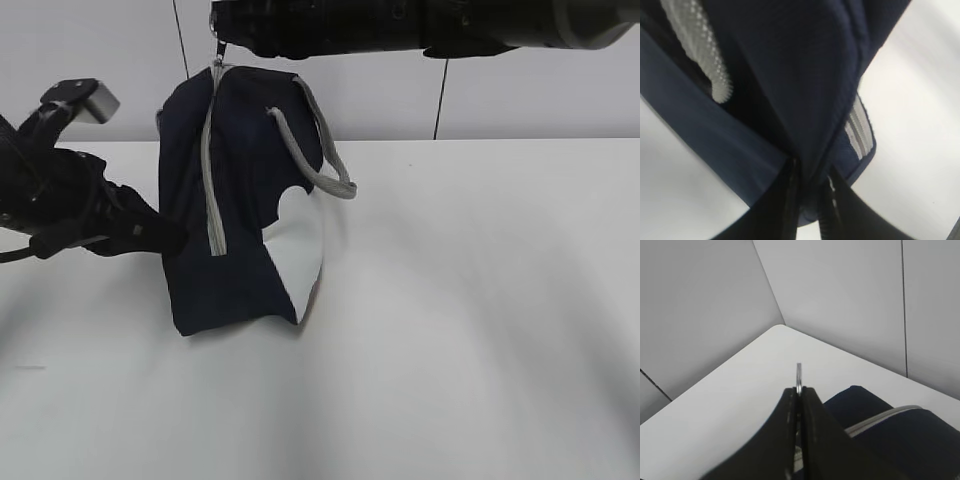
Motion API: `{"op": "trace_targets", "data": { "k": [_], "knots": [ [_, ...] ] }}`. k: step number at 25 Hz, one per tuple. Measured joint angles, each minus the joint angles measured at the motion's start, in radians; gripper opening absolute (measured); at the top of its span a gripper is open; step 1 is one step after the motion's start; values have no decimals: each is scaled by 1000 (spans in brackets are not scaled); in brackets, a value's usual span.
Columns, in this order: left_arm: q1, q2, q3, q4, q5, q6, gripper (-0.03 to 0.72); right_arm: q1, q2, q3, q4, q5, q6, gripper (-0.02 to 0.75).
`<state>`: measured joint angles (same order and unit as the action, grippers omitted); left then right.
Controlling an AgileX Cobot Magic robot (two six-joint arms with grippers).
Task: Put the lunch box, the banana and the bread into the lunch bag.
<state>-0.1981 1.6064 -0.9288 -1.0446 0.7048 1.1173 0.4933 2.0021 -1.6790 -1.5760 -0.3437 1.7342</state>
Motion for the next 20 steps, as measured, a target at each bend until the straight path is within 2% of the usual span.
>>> {"op": "trace_targets", "data": {
  "k": [11, 20],
  "knots": [
    [0, 9, -2, 27, 10, -26, 70, -47, 59, -45, 10, 29, 36, 6],
    [0, 9, -2, 45, 22, -28, 78, -117, 157, -151, 12, -41, 127, 6]
  ]
}}
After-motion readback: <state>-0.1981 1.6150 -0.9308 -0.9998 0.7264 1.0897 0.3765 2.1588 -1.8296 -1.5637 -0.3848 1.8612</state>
